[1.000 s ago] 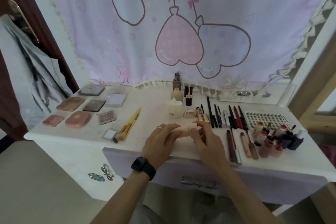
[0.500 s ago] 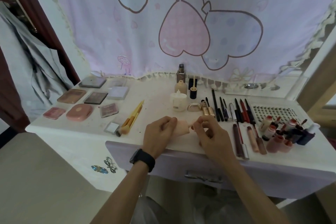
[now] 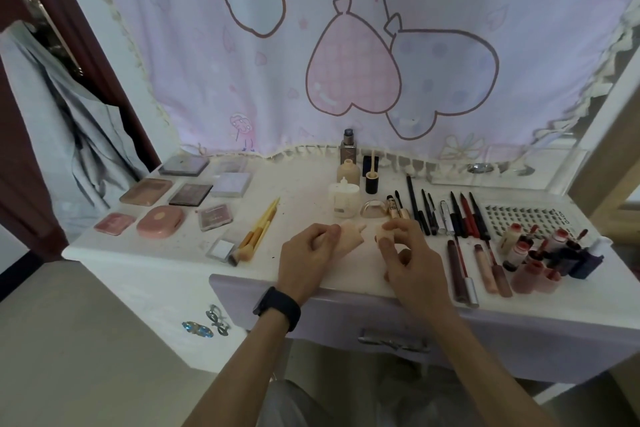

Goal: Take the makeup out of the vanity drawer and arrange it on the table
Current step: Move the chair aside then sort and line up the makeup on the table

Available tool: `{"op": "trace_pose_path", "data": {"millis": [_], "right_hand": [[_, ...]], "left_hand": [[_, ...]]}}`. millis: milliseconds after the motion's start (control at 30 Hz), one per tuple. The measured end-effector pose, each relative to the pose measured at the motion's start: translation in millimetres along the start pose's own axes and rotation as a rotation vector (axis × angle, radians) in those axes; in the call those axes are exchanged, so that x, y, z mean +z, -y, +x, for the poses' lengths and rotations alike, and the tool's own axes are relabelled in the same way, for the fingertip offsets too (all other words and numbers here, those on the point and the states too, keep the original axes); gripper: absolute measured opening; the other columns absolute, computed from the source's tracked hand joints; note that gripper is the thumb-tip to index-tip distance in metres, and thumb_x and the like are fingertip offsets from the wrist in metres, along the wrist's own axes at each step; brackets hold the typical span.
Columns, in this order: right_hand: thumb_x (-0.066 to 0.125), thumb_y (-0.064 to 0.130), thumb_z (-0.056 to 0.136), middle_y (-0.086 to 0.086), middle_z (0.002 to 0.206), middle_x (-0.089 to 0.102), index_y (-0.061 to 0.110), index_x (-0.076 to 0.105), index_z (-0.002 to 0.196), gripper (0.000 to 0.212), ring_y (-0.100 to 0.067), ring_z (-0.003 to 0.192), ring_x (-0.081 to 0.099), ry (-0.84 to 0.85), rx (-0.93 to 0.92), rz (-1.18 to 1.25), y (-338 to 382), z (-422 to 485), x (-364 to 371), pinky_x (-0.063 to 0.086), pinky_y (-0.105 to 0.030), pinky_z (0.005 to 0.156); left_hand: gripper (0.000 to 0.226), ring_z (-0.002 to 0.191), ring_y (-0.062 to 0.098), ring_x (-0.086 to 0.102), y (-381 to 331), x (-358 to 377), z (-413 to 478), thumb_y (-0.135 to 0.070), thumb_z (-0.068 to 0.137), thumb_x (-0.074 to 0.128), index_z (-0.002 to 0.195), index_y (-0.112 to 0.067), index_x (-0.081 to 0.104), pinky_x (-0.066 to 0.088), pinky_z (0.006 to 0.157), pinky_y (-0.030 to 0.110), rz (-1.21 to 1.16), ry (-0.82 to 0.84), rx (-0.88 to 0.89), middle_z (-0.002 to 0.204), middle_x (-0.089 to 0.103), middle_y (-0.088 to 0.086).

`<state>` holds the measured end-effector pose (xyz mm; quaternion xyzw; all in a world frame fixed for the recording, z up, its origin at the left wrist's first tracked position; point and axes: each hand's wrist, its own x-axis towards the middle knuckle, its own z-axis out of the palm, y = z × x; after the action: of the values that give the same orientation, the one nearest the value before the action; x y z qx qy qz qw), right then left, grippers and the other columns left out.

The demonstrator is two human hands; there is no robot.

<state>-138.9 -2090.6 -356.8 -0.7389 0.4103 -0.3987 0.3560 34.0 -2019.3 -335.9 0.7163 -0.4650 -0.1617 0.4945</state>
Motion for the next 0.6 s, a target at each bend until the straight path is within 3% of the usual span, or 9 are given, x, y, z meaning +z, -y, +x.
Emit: {"op": "trace_pose_path", "data": {"millis": [133, 233, 300, 433, 600], "right_hand": [[0.053, 0.044, 0.101, 0.028, 0.106, 0.058, 0.040, 0.037, 0.132, 0.035, -0.001, 0.062, 0.064, -0.032, 0.049, -0.065, 0.9, 1.7, 4.1, 0.049, -0.027, 0.054], [0.053, 0.043, 0.100, 0.025, 0.102, 0.059, 0.036, 0.042, 0.122, 0.025, 0.001, 0.064, 0.060, -0.058, 0.069, -0.141, -0.5, 2.8, 7.1, 0.039, -0.023, 0.056], [0.051, 0.043, 0.101, 0.021, 0.099, 0.060, 0.037, 0.047, 0.122, 0.022, -0.001, 0.065, 0.058, -0.066, 0.038, -0.197, 0.5, 2.2, 8.4, 0.041, -0.024, 0.059], [0.051, 0.037, 0.102, 0.009, 0.127, 0.058, 0.029, 0.056, 0.129, 0.028, -0.013, 0.087, 0.061, -0.049, -0.005, -0.270, -1.3, 2.8, 10.6, 0.045, -0.028, 0.075], [0.055, 0.026, 0.101, 0.003, 0.133, 0.052, 0.023, 0.060, 0.126, 0.026, -0.009, 0.082, 0.057, 0.000, -0.062, -0.340, -2.9, 0.9, 11.1, 0.037, -0.015, 0.067]], "left_hand": [[0.026, 0.082, 0.000, 0.058, -5.6, -4.1, 1.3, -0.047, 0.098, 0.053, 0.102, -0.026, 0.066, 0.037, 0.064, 0.011, 0.054, 0.013, -0.068, 0.089, 0.065, -0.017], [0.027, 0.083, 0.003, 0.058, -7.6, -7.4, -0.6, -0.048, 0.095, 0.058, 0.113, -0.027, 0.057, 0.044, 0.067, 0.019, 0.084, 0.016, -0.129, 0.094, 0.062, -0.013], [0.032, 0.084, 0.007, 0.059, -8.2, -7.5, -0.7, -0.046, 0.093, 0.063, 0.117, -0.028, 0.053, 0.047, 0.071, 0.024, 0.136, 0.023, -0.151, 0.094, 0.062, -0.011], [0.032, 0.080, 0.008, 0.057, -10.8, 1.7, 0.7, -0.052, 0.093, 0.057, 0.115, -0.030, 0.057, 0.043, 0.070, 0.026, 0.335, 0.008, -0.144, 0.092, 0.061, -0.011], [0.032, 0.092, 0.019, 0.062, -9.3, 17.0, -3.6, -0.055, 0.097, 0.046, 0.117, -0.032, 0.057, 0.054, 0.080, 0.037, 0.464, -0.032, -0.149, 0.111, 0.062, -0.003]]}}
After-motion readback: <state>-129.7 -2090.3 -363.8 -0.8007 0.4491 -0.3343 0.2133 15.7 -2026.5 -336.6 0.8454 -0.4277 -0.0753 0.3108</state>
